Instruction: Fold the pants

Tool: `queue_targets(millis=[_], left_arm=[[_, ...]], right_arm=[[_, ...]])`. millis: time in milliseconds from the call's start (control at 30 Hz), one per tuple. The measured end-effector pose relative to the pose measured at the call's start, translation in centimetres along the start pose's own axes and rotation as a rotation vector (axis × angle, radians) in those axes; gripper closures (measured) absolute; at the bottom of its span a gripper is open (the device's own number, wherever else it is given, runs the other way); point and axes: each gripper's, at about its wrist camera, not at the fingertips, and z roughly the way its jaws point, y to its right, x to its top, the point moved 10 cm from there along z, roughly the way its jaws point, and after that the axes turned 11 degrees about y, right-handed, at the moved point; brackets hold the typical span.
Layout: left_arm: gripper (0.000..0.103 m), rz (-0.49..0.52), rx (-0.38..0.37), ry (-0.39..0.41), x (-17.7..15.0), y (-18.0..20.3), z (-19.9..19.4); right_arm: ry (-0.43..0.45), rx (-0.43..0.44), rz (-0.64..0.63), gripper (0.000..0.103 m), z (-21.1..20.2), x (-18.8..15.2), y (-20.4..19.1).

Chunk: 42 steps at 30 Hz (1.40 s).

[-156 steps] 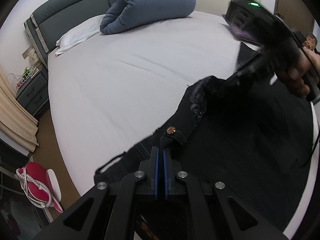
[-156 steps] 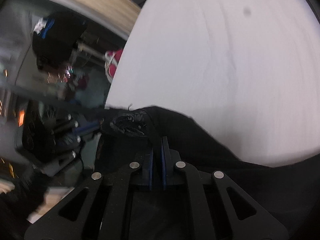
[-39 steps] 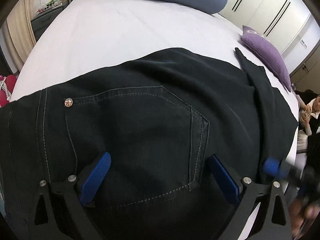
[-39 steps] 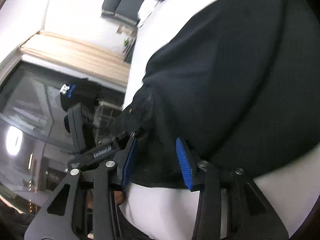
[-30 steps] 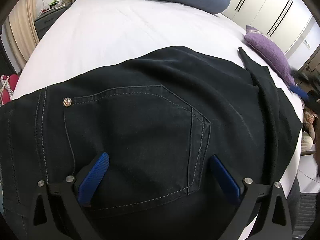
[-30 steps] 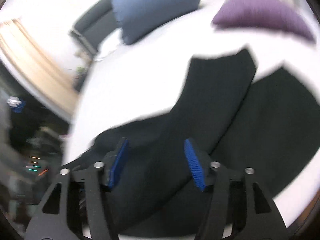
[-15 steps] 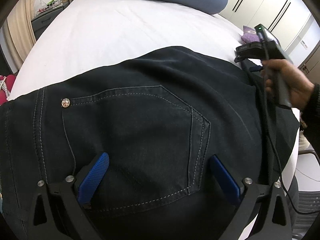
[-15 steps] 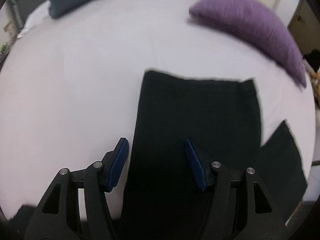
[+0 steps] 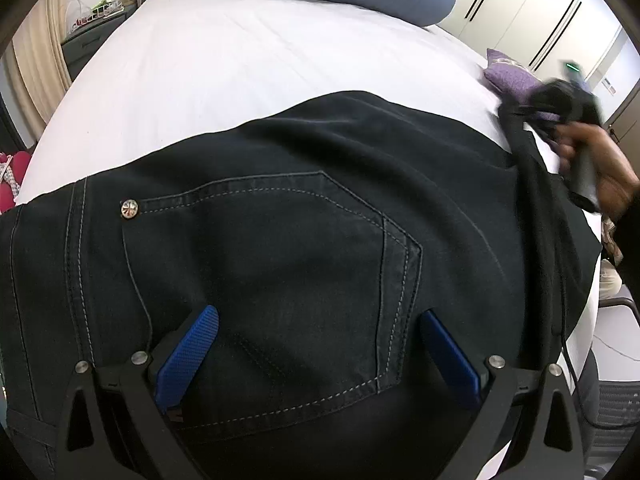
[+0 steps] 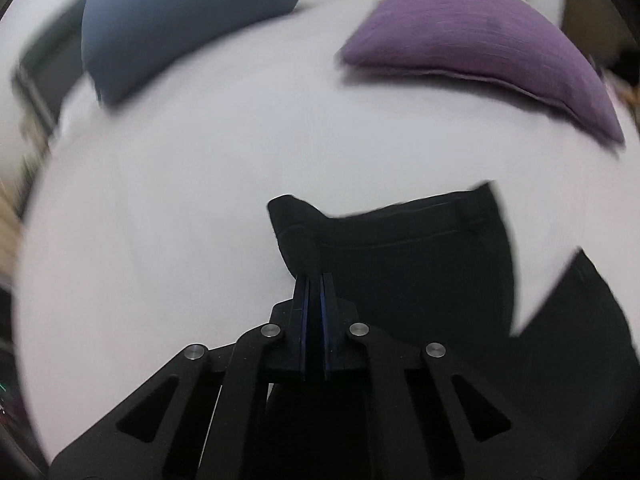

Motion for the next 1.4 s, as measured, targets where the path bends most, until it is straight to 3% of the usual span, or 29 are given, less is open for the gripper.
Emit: queue_targets(millis=[133, 233, 367, 433, 500, 767, 900, 1400], left_arm=[[0.002, -0.01, -0.002, -0.007, 0.2, 0.1, 0.2], [0.002, -0.026, -0.007, -0.015, 0.5, -0.3, 0.3], [0.002, -0.022, 0.004, -0.027, 0.7, -0.6, 0.5], [0.002, -0.019, 0.011, -0.031, 0.8, -0.7, 0.6], [0.002, -0.017, 0.018, -0.036, 0.9, -0.5, 0.7], [0.002, -0.032, 0.021, -0.05, 1.1, 0.0, 1.0], [0.002, -0.029, 0.02, -0.05, 1.3, -0.1, 1.0], [0.002, -0.063, -0.034, -0.038, 1.3, -1.6, -0.4]], right_arm=[[0.13, 0.115, 0.289, 0.099, -4.7, 3.0, 7.5], [0.181, 0.182, 0.532, 0.099, -7.5, 2.7, 14.1], [0.215, 0.131, 0.708, 0.099, -8.3, 0.2, 23.1], [0.201, 0.127, 0.815, 0.099, -8.0, -2.1, 26.4], [0.221, 0.117, 0.846, 0.099, -8.5, -3.4, 28.0], [0.276, 0.169, 0.949, 0.1, -10.0, -5.2, 29.5], [0.262, 0.164, 0.985, 0.1, -12.0, -7.4, 29.8], [0.225, 0.089, 0.988, 0.101, -14.0, -9.0, 30.1]])
